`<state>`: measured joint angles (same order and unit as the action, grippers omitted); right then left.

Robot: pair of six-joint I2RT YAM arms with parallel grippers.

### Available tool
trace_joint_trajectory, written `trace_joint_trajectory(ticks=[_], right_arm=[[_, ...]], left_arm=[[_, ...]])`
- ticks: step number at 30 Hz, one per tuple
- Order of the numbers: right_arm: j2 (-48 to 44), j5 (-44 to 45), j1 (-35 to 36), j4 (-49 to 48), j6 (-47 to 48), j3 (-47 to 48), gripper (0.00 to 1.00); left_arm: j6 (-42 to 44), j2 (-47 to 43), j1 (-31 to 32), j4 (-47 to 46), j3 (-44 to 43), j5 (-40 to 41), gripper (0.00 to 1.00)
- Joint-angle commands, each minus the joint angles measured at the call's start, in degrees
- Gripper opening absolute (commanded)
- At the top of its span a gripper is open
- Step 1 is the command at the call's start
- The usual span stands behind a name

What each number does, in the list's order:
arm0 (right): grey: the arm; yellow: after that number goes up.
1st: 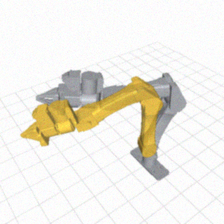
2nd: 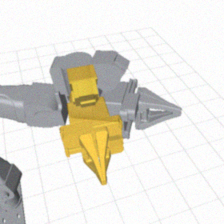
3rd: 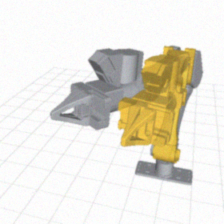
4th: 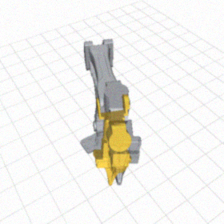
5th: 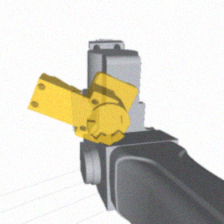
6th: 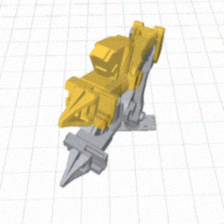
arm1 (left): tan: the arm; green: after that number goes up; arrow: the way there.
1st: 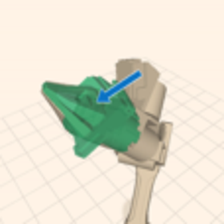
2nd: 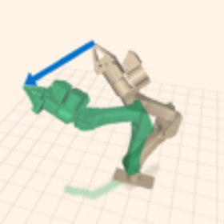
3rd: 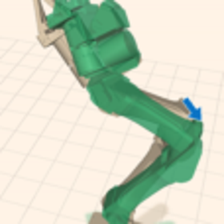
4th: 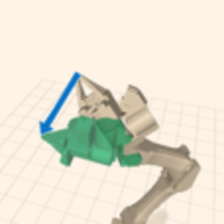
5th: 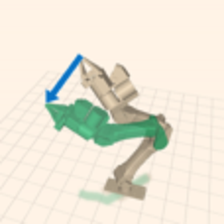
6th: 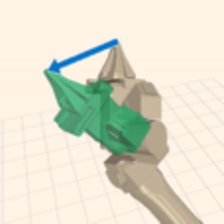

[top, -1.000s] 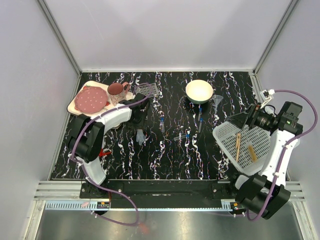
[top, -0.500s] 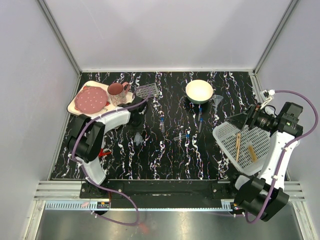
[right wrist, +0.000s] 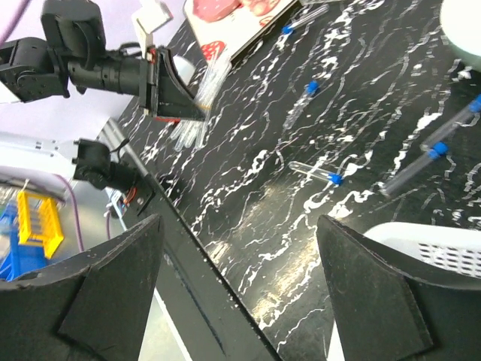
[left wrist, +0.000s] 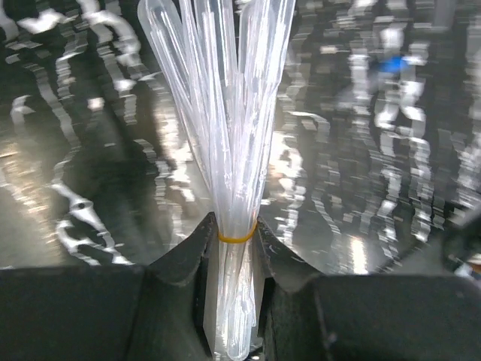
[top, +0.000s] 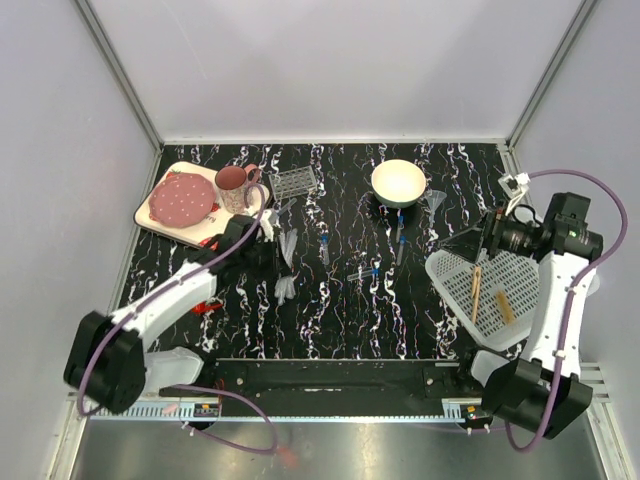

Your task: Organize the chemistry lab equipment

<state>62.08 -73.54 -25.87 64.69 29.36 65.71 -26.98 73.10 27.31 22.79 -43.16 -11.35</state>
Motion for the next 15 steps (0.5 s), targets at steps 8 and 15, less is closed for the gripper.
trace_joint_trajectory(ticks=[8,15], right_arm=[[0.93,2.17,14.26,4.13,-1.15,6.09,0.87],[2.25,-0.9,22.78,-0.69,-11.68,8.64,0.87]], left_arm=[[-14.58,-20.01,4.93,-36.72,8.79,-20.9,0.15],[-20.21,-17.57,14.95,-48.27,5.64,-14.67,0.15]])
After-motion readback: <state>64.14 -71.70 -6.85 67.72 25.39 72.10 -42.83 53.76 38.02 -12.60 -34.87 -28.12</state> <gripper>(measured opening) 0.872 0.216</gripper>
